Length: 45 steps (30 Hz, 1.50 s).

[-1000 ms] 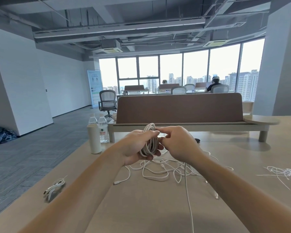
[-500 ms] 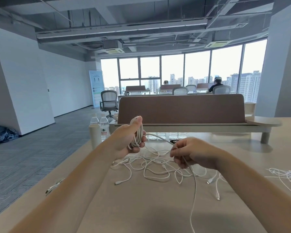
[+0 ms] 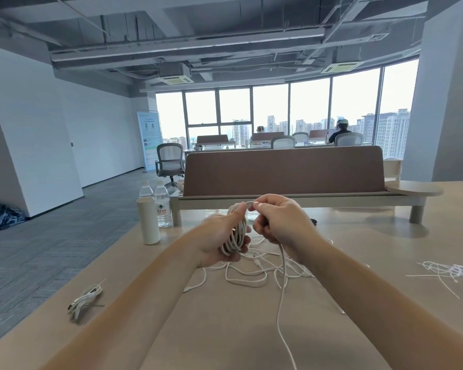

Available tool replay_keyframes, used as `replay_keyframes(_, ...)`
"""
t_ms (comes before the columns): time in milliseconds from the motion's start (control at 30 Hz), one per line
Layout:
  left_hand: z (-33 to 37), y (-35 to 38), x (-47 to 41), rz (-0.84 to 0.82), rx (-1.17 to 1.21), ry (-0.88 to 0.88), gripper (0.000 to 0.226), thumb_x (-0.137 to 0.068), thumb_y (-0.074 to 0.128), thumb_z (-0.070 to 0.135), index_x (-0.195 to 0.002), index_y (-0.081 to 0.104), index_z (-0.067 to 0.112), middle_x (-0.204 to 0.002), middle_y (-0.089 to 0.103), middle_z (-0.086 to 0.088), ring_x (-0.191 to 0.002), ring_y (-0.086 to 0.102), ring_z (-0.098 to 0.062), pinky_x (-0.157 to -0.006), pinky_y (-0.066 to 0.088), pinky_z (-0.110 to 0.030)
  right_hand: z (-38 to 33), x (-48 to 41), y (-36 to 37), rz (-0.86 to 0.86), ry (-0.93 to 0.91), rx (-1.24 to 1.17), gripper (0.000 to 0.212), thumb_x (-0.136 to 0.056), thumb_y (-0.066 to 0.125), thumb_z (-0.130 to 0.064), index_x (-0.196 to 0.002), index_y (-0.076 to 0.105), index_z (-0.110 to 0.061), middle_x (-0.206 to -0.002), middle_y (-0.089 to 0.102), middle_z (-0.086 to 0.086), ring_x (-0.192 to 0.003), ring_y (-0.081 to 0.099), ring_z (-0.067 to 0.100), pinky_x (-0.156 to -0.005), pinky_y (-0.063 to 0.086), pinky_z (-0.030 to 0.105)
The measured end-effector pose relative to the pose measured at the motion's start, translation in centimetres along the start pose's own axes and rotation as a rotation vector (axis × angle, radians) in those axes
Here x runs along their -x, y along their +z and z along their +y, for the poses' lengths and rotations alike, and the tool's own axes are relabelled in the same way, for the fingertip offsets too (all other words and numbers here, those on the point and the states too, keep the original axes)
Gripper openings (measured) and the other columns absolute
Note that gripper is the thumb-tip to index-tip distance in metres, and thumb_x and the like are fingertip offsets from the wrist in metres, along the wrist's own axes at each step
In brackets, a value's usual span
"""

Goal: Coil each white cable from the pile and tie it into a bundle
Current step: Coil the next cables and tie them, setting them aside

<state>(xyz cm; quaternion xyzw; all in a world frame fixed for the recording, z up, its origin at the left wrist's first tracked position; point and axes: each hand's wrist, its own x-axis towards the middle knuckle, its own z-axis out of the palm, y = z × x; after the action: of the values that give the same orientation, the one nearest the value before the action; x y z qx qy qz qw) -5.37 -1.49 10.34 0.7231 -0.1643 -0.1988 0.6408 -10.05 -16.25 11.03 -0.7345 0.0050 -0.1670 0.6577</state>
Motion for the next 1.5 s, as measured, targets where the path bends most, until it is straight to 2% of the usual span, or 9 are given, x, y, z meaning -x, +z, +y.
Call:
replay_keyframes(200, 0.0, 0.1, 0.3, -0.048, 0.104, -0.016, 0.053, -0.095, 0.048, 0.063, -0.091, 0.057, 0.012, -0.071, 0.061, -0.013, -0.057, 0.057, -0.023, -0.048, 0.042, -0.023, 0.1, 0.1, 0.9, -0.072, -0.021, 0.056, 0.021, -0.101, 0.048, -0.01, -0.105, 0.068, -0.009, -0.059, 0.057, 0.004, -0.041, 0.044, 0.009, -0.046, 0.036, 0.02)
replay_keyframes(300, -0.1, 0.2, 0.4, -0.082, 0.107, -0.011, 0.057, -0.095, 0.046, 0.064, -0.082, 0.055, 0.009, -0.072, 0.059, -0.015, -0.057, 0.056, -0.024, -0.048, 0.041, -0.023, 0.0, 0.1, 0.8, -0.063, -0.075, 0.1, 0.005, -0.101, 0.053, -0.011, -0.101, 0.055, -0.006, -0.067, 0.065, 0.016, -0.041, 0.045, 0.013, -0.043, 0.037, 0.022)
replay_keyframes(400, -0.1, 0.2, 0.4, -0.094, 0.105, -0.006, 0.06, -0.095, 0.045, 0.066, -0.078, 0.058, 0.01, -0.075, 0.06, -0.014, -0.06, 0.056, -0.025, -0.051, 0.042, -0.024, 0.1, -0.1, 0.7, -0.048, -0.092, 0.138, 0.015, -0.099, 0.061, -0.017, -0.091, 0.056, -0.006, -0.07, 0.069, 0.022, -0.041, 0.05, 0.016, -0.043, 0.04, 0.025)
replay_keyframes(567, 0.2, 0.3, 0.7, -0.101, 0.126, 0.002, 0.063, -0.091, 0.046, 0.068, -0.103, 0.061, 0.008, -0.079, 0.062, -0.015, -0.062, 0.058, -0.024, -0.051, 0.042, -0.024, 0.1, 0.2, 0.5, -0.028, -0.127, 0.175, 0.025, -0.091, 0.073, -0.027, -0.074, 0.062, -0.011, -0.057, 0.058, 0.006, -0.045, 0.046, 0.016, -0.05, 0.04, 0.025)
replay_keyframes(667, 0.2, 0.4, 0.6, -0.124, 0.113, 0.01, 0.065, -0.087, 0.05, 0.069, -0.11, 0.061, 0.01, -0.076, 0.061, -0.014, -0.063, 0.058, -0.024, -0.053, 0.043, -0.026, 0.3, 0.3, 0.7, -0.055, -0.182, 0.269, 0.016, -0.091, 0.07, -0.015, -0.075, 0.07, -0.013, -0.055, 0.06, -0.004, -0.051, 0.05, 0.013, -0.057, 0.044, 0.029)
replay_keyframes(767, 0.4, 0.7, 0.6, -0.1, 0.121, 0.015, 0.052, -0.097, 0.048, 0.059, -0.115, 0.061, 0.011, -0.071, 0.061, -0.012, -0.061, 0.056, -0.024, -0.053, 0.041, -0.025, -0.1, 0.8, 0.7, -0.105, -0.186, 0.319, 0.027, -0.089, 0.059, -0.001, -0.076, 0.075, -0.02, -0.047, 0.057, -0.012, -0.046, 0.048, 0.006, -0.052, 0.04, 0.02)
replay_keyframes(933, 0.8, 0.7, 0.3, 0.029, 0.136, 0.043, 0.042, -0.106, 0.041, 0.042, -0.093, 0.059, 0.006, -0.064, 0.057, -0.016, -0.053, 0.054, -0.022, -0.05, 0.036, -0.026, 0.0, 0.8, 0.4, -0.172, -0.095, 0.145, 0.015, -0.09, 0.065, -0.001, -0.099, 0.073, -0.01, -0.058, 0.061, 0.008, -0.048, 0.052, 0.016, -0.047, 0.041, 0.023)
replay_keyframes(1133, 0.7, -1.2, -0.3, 0.131, 0.272, 0.021, 0.045, -0.104, 0.046, 0.042, -0.102, 0.058, -0.001, -0.07, 0.058, -0.015, -0.055, 0.055, -0.023, -0.045, 0.036, -0.022, 0.2, 0.9, -1.1, -0.251, 0.046, 0.104, 0.006, -0.093, 0.067, -0.005, -0.09, 0.063, -0.003, -0.064, 0.064, 0.011, -0.048, 0.056, 0.018, -0.051, 0.049, 0.026)
replay_keyframes(1500, 0.8, -0.1, -0.4, 0.174, 0.395, 0.04, 0.025, -0.102, 0.045, 0.022, -0.105, 0.059, 0.001, -0.077, 0.057, -0.014, -0.067, 0.055, -0.022, -0.067, 0.048, -0.033, 0.6, 1.4, 0.4, -0.299, -0.006, 0.129, 0.008, -0.095, 0.064, -0.005, -0.095, 0.064, 0.003, -0.061, 0.06, 0.011, -0.042, 0.047, 0.015, -0.043, 0.038, 0.021)
